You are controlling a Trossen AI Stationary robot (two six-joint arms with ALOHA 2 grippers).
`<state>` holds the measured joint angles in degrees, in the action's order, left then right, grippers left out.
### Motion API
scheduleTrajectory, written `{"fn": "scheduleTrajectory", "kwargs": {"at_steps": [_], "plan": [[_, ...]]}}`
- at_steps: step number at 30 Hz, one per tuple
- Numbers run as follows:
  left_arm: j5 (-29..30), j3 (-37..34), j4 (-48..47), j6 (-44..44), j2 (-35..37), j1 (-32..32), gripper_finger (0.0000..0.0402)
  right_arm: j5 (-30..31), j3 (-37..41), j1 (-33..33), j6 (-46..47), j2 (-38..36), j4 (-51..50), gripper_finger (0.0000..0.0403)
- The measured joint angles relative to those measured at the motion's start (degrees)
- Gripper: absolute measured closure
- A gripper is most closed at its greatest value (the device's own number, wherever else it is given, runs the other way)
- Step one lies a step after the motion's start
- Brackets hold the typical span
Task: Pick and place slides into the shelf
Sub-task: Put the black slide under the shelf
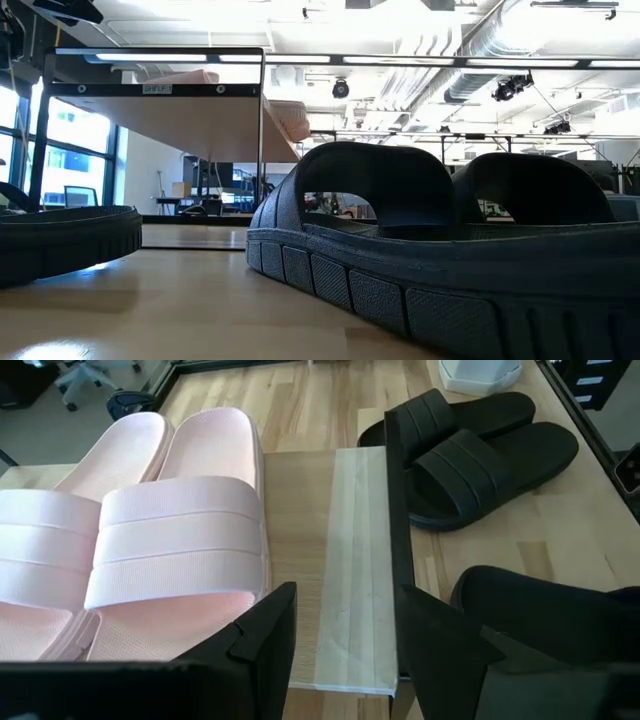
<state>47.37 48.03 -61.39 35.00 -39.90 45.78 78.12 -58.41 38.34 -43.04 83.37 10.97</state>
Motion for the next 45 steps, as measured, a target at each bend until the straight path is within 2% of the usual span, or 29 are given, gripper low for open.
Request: {"fn": "scheduleTrajectory", "kwargs": {"at_steps": [4,8,11,14,16,18,23,30,39,45], "plan": [[0.14,0.0,0.0,0.0,0.0,-0.02,0.0245,-10.65,-0.02,0.17,14.13,-3.99,-10.49,0.0213],[0.2,0.0,0.0,0.2,0.0,0.0,0.0245,-20.4,-0.02,-4.87,28.04,-6.31,-23.49,0.0216],[0.2,0.0,0.0,1.63,0.0,-0.02,0.0245,-25.28,-0.02,-8.06,31.04,-6.14,-28.22,0.0229],[0.2,0.0,-0.02,2.75,0.0,-0.01,0.0245,-30.45,-0.02,-9.49,30.8,-4.56,-28.53,0.0244],[0.22,0.0,0.0,2.82,0.02,-0.02,0.0245,-31.77,-0.08,-9.59,29.92,-3.01,-28.59,0.0253],[0.22,0.0,-0.04,2.81,0.01,-0.02,0.0245,-33.25,-1.47,-9.55,30.51,-1.07,-32.52,0.0259],[0.8,0.0,-0.03,2.82,0.01,-0.01,0.0245,-42.02,-11.14,-10.41,41.11,5.1,-48.47,0.026],[0.85,0.0,-0.04,2.84,0.02,0.0,0.0245,-43.97,-24.32,-8.82,48.82,14.16,-66.37,0.0261],[0.85,0.0,-0.21,2.84,0.0,-0.02,0.0245,-48.15,-36.13,-4.51,59.12,23.96,-74.63,0.0261],[0.85,0.0,-0.26,2.83,0.01,-0.01,0.0245,-53.65,-45.1,-3.67,65.59,31.27,-83.32,0.0261]]}}
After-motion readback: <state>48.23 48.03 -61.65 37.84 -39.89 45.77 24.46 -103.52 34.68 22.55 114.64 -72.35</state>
